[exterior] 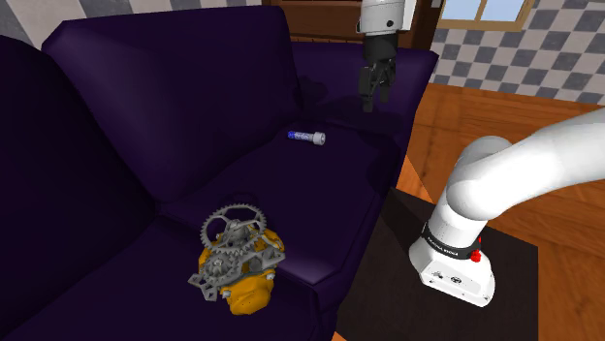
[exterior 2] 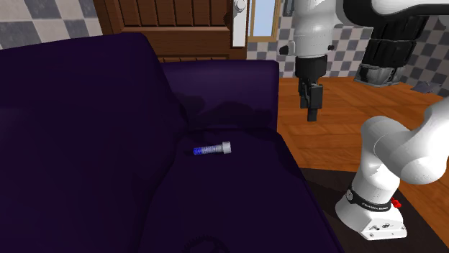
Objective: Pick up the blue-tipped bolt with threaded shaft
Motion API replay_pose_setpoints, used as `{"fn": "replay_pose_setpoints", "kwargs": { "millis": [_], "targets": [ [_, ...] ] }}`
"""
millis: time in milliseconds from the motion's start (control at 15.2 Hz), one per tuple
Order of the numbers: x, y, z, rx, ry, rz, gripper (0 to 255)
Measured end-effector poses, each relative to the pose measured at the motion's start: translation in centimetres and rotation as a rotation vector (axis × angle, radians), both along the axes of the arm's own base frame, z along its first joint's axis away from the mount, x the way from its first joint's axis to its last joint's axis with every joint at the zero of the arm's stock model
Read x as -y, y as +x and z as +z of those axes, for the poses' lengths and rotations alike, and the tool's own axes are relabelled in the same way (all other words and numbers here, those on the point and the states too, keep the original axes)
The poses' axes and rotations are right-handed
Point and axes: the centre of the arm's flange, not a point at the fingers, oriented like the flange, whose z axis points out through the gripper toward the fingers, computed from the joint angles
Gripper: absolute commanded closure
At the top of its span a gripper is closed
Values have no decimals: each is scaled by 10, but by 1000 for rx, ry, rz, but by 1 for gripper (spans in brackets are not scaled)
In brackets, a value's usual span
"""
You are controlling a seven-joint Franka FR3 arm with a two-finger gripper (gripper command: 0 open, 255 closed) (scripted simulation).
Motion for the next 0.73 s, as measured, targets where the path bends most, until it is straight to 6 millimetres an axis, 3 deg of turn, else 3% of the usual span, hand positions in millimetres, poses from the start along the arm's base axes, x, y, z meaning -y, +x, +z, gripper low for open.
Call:
{"fn": "replay_pose_setpoints", "kwargs": {
  "millis": [264, 726],
  "targets": [
    [9, 21, -14, 0, -8, 14, 0],
    [31, 91, -62, 3, -33, 60, 0]
  ]
}}
